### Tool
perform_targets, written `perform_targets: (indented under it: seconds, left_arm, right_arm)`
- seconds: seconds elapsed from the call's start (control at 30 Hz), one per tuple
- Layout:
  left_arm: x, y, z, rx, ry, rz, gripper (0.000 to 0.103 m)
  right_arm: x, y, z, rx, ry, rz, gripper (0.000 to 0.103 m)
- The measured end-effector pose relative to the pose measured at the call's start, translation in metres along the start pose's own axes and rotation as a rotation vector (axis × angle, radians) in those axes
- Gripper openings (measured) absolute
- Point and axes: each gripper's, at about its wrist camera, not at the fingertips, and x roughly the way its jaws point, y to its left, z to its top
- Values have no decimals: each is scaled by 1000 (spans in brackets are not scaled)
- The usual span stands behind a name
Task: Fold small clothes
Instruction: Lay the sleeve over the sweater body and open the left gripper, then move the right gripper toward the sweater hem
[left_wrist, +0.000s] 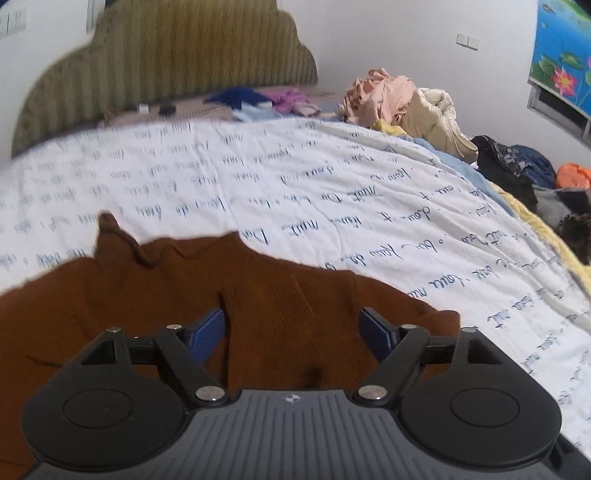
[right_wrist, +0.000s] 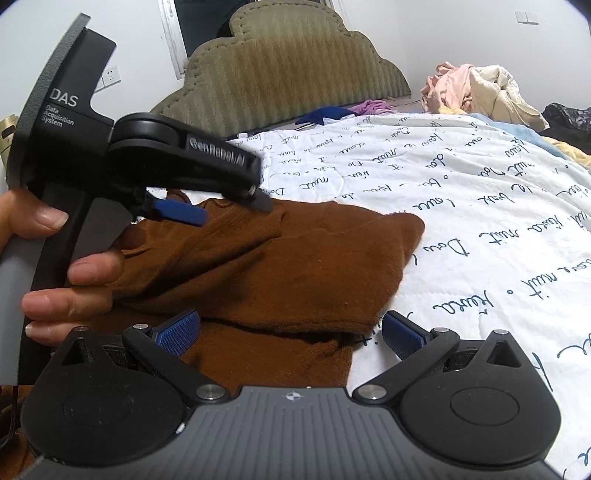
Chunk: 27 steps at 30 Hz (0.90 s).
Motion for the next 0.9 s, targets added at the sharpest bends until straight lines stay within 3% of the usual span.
perform_targets:
  seconds: [0.6, 0.9]
  left_arm:
    - [-16, 21, 3, -32, -8, 41, 80]
    - [-52, 87, -13, -127, -18, 269, 80]
  right_arm:
    - [-5, 2, 5, -14, -18, -11, 103]
    - [12, 4, 47, 54, -19, 107, 103]
